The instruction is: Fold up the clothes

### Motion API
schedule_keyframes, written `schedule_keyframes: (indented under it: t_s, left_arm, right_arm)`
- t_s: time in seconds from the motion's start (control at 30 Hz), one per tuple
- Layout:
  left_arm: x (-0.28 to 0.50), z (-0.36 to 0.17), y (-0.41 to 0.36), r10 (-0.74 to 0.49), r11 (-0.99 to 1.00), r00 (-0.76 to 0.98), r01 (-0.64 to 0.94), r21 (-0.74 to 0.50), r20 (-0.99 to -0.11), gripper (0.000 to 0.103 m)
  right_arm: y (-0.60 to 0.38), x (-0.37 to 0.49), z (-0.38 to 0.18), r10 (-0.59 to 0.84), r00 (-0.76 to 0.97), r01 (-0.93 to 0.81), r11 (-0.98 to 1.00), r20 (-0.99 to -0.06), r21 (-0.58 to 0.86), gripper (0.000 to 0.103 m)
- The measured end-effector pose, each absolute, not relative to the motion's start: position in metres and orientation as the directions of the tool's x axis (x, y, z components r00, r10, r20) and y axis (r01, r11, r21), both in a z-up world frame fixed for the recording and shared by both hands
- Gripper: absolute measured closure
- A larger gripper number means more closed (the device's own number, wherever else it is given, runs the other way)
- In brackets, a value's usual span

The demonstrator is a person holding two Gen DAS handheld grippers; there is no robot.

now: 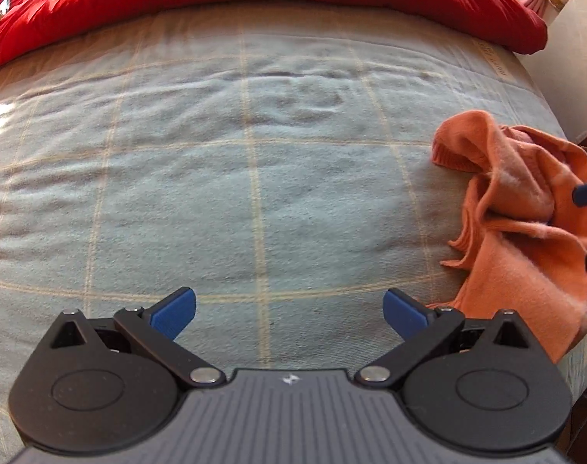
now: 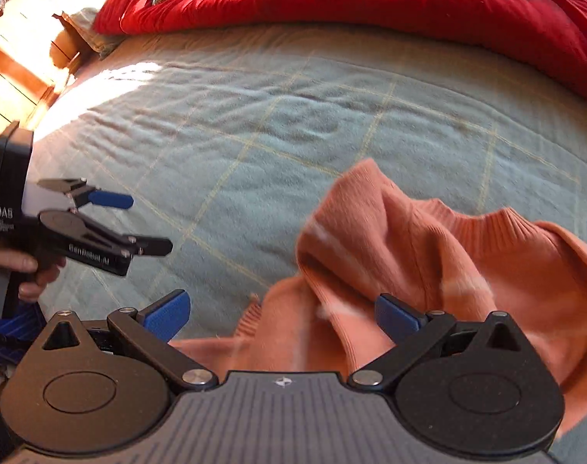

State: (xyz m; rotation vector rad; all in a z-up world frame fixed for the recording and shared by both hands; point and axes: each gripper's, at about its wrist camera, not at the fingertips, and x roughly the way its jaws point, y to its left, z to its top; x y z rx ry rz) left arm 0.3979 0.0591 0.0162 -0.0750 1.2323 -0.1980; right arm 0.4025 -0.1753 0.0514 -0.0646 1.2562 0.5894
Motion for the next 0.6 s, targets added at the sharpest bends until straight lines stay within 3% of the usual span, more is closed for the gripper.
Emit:
schedule_keyframes:
  t_s: [0.13,0.3,0.47,0.6]
  left_arm:
    - [0.405,0.033,0.007,-0.307,0.95,0.33,0.17,-0.264,-0.893,0.001]
    - [0.408,0.047,-0.056,-0.413,0.908,0.292,0.202,-0.366,-0.863,0.001]
    - [0.397,0.05,-0.107,-0.387,0.911,0.256,0.252,-0.325,-0.886,0.001]
    - [0.392,0.03,-0.14,-0.225,0.95,0.248,0.272,-0.155,-0.942,0.001]
  right_arm:
    - [-0.204,0.356,0.049,0.326,0.222,-0.434,0.877,-0.919,0.206,0.0]
    - [-0.231,0.323,0.036,0.366,0.268,-0.409,0.881,-0.891,0.239,0.0]
    - [-0.248,0.309,0.034,0.429,0.318,-0.448,0.854,-0.846,0.264,0.0]
    - [-0.259,0.305,0.03,0.464,0.35,-0.47,0.838,-0.814,0.276,0.0]
